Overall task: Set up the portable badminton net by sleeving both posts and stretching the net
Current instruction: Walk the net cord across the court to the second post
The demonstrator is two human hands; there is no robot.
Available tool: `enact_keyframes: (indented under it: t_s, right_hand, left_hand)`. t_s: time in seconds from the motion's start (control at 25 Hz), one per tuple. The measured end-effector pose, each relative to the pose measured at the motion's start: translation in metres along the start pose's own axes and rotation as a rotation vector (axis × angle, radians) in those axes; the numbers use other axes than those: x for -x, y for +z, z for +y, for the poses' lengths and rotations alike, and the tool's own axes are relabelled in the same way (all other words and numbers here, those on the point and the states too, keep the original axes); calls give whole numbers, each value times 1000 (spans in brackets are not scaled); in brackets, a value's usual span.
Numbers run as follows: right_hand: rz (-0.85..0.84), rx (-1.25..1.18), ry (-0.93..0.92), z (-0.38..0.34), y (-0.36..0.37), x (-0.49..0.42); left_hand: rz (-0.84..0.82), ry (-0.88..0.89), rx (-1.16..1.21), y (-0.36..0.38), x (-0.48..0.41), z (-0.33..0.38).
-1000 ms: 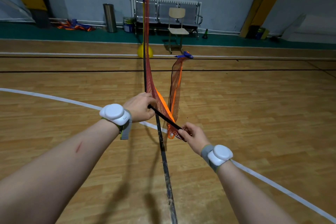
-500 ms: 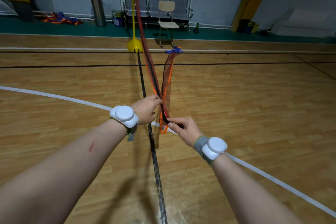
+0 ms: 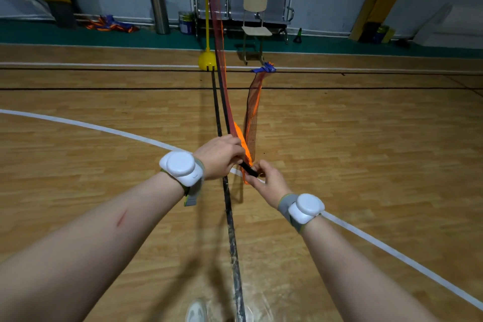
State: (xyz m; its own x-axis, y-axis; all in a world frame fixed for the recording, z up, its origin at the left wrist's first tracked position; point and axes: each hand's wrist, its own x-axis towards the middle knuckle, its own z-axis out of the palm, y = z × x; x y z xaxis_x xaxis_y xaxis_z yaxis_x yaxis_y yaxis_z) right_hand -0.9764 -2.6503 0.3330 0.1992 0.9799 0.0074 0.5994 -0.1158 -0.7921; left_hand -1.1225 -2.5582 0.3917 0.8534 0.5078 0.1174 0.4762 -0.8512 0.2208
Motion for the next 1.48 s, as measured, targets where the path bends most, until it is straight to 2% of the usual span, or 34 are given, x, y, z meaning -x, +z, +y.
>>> enact_keyframes:
  t_s: [0.48,0.6,0.84,1.0,1.24,1.48]
  right_hand:
    - [0,-33,-5,24,-17,15]
    - [17,-105,30,30,-26,26]
    - [-3,-94,-31,29,-31,49]
    - [-16,-147,3,25,-32,59]
    - [23,-127,10,25,-34,68]
    - [73,-1,24,17,-15,82]
  left_hand:
    - [76,-104,-4,-15,6,10]
    - [58,-152,-14,-11,6,8]
    - [32,-226,10,11,8,15]
    - [-20,-181,33,20,2,38]
    - [-102,53,11,36,4,70]
    - [-115,-9,26,24,36,54]
